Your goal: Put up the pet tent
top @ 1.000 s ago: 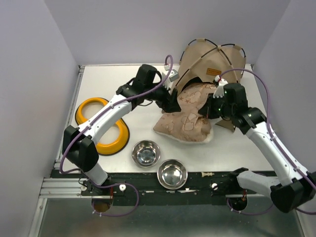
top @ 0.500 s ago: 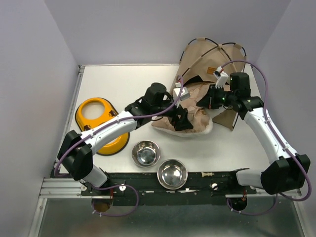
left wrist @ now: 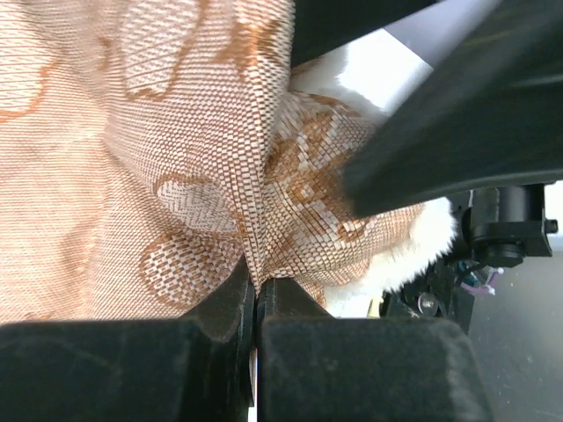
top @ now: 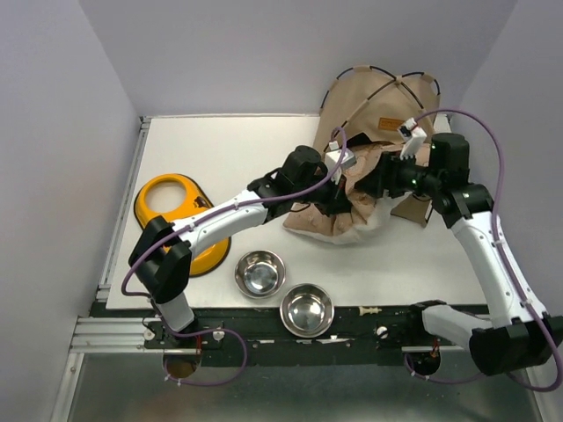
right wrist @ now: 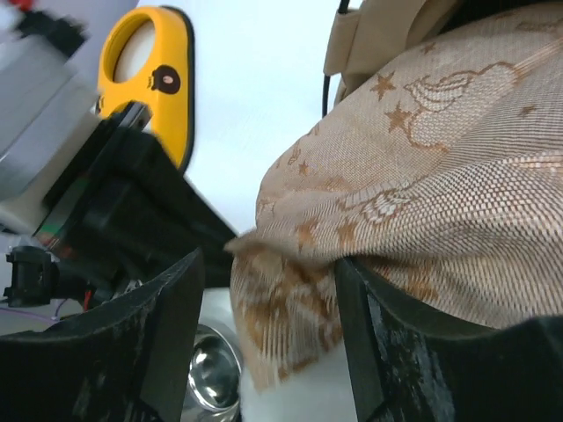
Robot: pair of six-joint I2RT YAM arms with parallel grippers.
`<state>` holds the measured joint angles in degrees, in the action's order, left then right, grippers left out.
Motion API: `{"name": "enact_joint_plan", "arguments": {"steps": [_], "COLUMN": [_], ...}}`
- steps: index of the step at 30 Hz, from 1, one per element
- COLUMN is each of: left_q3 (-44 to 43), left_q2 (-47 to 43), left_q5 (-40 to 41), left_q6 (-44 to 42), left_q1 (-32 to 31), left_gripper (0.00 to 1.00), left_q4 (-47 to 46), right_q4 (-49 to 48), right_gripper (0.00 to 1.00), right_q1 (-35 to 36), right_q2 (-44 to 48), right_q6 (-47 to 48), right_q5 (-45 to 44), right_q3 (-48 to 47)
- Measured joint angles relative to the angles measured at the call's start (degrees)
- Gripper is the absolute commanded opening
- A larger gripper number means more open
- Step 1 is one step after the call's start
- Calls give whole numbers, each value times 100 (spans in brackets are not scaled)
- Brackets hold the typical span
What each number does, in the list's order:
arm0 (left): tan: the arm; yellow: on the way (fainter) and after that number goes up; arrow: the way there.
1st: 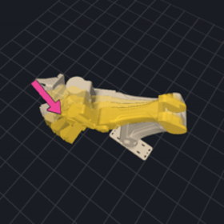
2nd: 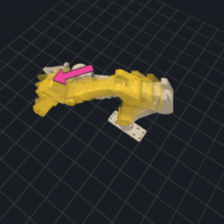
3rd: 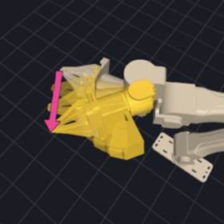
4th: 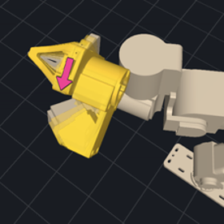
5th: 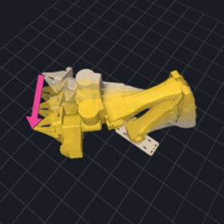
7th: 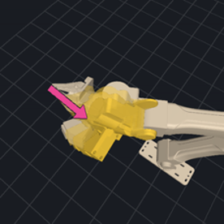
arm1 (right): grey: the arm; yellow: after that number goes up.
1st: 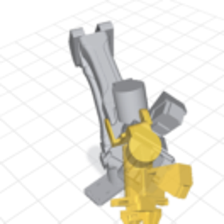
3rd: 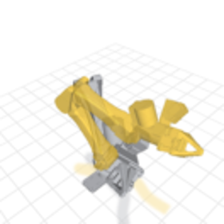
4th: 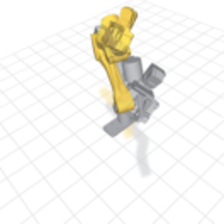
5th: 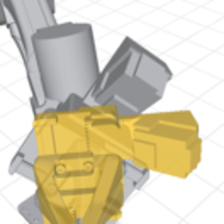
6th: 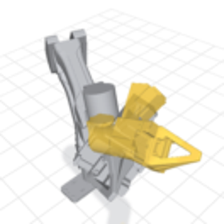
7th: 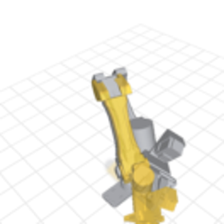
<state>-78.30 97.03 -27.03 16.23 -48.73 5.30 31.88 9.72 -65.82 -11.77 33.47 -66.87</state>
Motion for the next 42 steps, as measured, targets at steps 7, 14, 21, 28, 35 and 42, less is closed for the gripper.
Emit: {"name": "enact_joint_plan", "arguments": {"steps": [7,14,21,28,35,42], "left_q3": [-4,-98,-98,-109,-332,-1176], "left_q2": [0,33,35,151,424,933], "left_q5": [87,83,81,85,90,223], "left_q6": [63,83,81,79,26,-101], "left_q1": [125,125,125,127,127,120], "left_gripper": [0,0,0,0,0,0], "left_q4": [85,125,140,146,267,470], "right_q4": [916,754,-258,-654,-1377,-1709], "right_gripper": [57,47,37,35,43,62], "right_q1": [-586,-824,-1060,-1012,-588,-605], "right_q2": [1397,1729,295,-1355,-2155,-1947], "right_q6": [289,719,1043,1075,1530,1917], "right_q5": [-868,-2651,-3058,-2057,-2260,-2090], "right_q3": [-393,-356,-142,-599,-603,-396]}}
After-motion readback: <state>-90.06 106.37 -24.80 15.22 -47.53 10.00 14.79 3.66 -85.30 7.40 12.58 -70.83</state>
